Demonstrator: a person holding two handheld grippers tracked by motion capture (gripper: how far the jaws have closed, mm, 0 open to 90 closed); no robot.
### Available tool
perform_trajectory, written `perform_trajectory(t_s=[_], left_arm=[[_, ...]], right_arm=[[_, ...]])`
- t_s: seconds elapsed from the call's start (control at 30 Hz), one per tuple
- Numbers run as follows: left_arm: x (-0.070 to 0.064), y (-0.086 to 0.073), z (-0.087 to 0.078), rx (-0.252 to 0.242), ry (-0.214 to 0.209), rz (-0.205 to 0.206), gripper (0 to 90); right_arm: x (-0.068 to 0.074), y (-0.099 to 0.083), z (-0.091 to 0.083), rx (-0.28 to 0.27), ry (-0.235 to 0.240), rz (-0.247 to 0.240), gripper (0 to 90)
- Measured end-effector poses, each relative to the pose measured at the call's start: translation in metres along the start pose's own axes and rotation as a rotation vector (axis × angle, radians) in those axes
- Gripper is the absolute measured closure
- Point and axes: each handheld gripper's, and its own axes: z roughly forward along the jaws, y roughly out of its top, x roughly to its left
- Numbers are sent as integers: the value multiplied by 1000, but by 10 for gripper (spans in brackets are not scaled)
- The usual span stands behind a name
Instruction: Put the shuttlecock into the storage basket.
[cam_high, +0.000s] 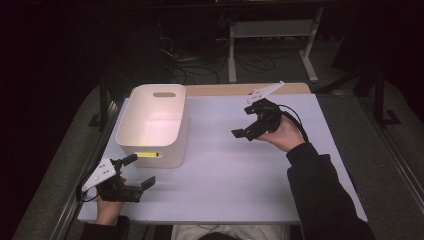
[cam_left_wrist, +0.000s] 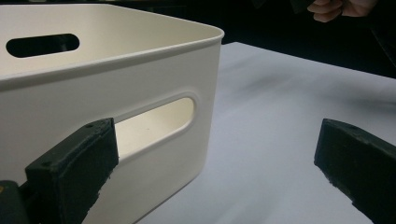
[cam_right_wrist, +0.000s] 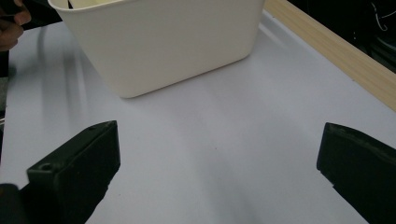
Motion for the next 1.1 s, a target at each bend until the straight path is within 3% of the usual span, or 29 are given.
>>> perform_trajectory(t_s=[1.1], left_arm=[[0,0,0,4,6,-1,0]], right_arm=[[-5,-59,-32,-45,-52,77,0]])
